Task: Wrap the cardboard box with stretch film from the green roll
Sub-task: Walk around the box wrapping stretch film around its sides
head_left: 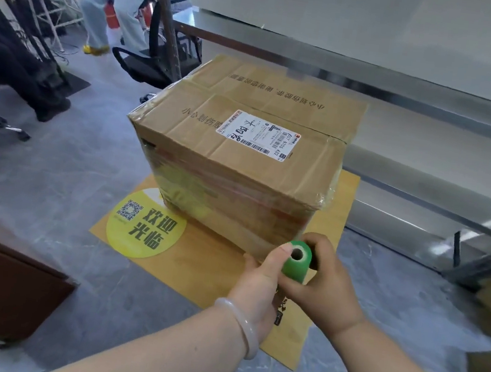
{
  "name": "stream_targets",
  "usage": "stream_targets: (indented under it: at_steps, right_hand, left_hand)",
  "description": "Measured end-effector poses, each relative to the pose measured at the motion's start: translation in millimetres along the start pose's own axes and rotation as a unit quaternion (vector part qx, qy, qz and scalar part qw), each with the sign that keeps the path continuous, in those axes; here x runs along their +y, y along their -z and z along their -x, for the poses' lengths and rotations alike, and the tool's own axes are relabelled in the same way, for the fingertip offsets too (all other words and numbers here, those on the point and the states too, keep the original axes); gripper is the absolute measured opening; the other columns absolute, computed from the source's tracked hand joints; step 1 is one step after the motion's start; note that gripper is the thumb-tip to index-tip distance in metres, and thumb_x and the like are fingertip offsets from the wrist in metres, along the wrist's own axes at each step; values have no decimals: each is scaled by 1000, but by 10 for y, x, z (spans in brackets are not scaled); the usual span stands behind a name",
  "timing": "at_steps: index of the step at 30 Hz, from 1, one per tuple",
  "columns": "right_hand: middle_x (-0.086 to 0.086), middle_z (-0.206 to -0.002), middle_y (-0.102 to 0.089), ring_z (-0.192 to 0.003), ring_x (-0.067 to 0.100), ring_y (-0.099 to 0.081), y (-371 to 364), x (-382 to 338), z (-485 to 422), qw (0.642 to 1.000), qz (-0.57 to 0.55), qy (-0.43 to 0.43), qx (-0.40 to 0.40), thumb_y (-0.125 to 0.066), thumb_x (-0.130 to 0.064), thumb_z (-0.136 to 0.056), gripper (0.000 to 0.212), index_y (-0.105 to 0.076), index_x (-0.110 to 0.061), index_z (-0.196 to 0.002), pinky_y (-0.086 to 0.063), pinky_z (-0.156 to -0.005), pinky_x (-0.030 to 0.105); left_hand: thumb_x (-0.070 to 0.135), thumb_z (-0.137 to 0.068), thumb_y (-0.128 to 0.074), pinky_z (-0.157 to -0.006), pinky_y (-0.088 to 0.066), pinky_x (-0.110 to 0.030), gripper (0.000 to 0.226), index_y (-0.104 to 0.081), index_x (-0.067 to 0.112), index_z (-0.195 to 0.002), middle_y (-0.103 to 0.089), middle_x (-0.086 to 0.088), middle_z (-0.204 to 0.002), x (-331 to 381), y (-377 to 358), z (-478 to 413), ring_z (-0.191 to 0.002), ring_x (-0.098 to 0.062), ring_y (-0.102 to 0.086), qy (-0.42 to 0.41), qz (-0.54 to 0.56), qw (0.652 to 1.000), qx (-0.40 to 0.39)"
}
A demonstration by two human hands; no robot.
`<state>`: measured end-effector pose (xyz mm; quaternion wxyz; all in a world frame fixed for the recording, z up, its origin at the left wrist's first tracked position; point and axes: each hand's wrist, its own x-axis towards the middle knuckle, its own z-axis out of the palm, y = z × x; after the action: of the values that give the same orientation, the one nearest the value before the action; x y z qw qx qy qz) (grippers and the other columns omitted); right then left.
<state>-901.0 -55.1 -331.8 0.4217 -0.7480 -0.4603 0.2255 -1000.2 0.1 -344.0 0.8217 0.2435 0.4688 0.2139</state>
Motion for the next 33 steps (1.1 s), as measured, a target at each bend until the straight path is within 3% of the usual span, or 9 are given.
stream_targets:
  at_steps: [3, 7, 10, 12, 14, 17, 22, 27, 33]
  right_hand:
    - [-14, -88, -57, -88, 0, -54, 23, 3, -18, 998, 42, 37, 17, -82, -26, -63, 39, -53, -41, -84, -40, -71, 9]
    - [-11, -83, -64, -75, 3, -60, 62, 16, -61, 998, 42, -48, 18, -79, -30, -67, 35, -48, -32, -84, -49, -63, 22]
    - [-13, -74, -62, -68, 4, -59, 154, 54, -102, 998, 43, -56, -1, -80, -31, -67, 40, -44, -35, -86, -49, -58, 24]
    - [-13, -77, -62, -70, 4, -59, 243, 46, -152, 999, 27, -31, -18, -78, -26, -66, 36, -50, -37, -86, -48, -59, 22]
    - [-4, -80, -62, -71, 9, -58, 349, 25, -211, 999, -9, -2, -43, -77, -17, -66, 25, -60, -27, -84, -47, -61, 23]
    - [13, -76, -60, -73, 14, -54, 550, 46, -334, 994, -14, 43, -95, -78, -11, -68, 18, -63, -3, -75, -44, -62, 30]
    - [-7, -77, -61, -67, 0, -56, 900, 294, -662, 986, 19, 33, -163, -79, -29, -66, 26, -57, -26, -80, -42, -55, 12]
    - [-6, -72, -60, -65, 6, -55, 1034, 378, -875, 970, 92, 78, -209, -73, -32, -69, 31, -49, -20, -84, -41, -55, 20]
    - [-6, -68, -59, -63, 6, -55, 1168, 425, -951, 961, 67, 134, -233, -75, -31, -67, 25, -52, -26, -74, -44, -56, 28]
  left_hand:
    - [52, -42, -84, -109, -48, -42, 138, -19, 19, -159, -71, -12, -122, -88, -9, -39, -109, -21, -71, 5, -9, 1000, -15]
    - [57, -48, -85, -114, -43, -43, 132, -20, 26, -159, -66, -7, -133, -231, -47, -12, -122, -23, -63, 30, -33, 998, -46]
    - [61, -47, -82, -110, -44, -35, 120, -39, 20, -152, -69, -1, -129, -239, -157, 38, -122, -16, -62, 31, -39, 998, -48]
    - [60, -55, -82, -98, -46, -28, 94, -57, 19, -136, -72, 2, -122, -198, -252, 25, -118, -13, -63, 30, -34, 998, -39]
    - [52, -72, -80, -90, -47, -28, 70, -62, 18, -130, -73, 0, -120, -189, -347, -23, -114, -14, -65, 30, -14, 999, -21]
    - [53, -58, -81, -87, -47, -28, 80, -63, 16, -128, -74, -3, -118, -203, -549, -83, -109, -14, -68, 8, 24, 1000, 6]
    - [39, -89, -69, -89, -46, -28, 41, -66, 14, -122, -74, -6, -116, -244, -990, -178, -101, -14, -67, -13, 67, 996, 61]
    - [42, -74, -79, -110, -47, -38, 57, -67, 11, -120, -76, -8, -112, -314, -1287, -299, -110, -18, -69, -72, 144, 980, 117]
    - [48, -63, -81, -104, -51, -37, 74, -64, 7, -121, -76, -9, -113, -419, -1493, -352, -106, -17, -72, -116, 210, 959, 151]
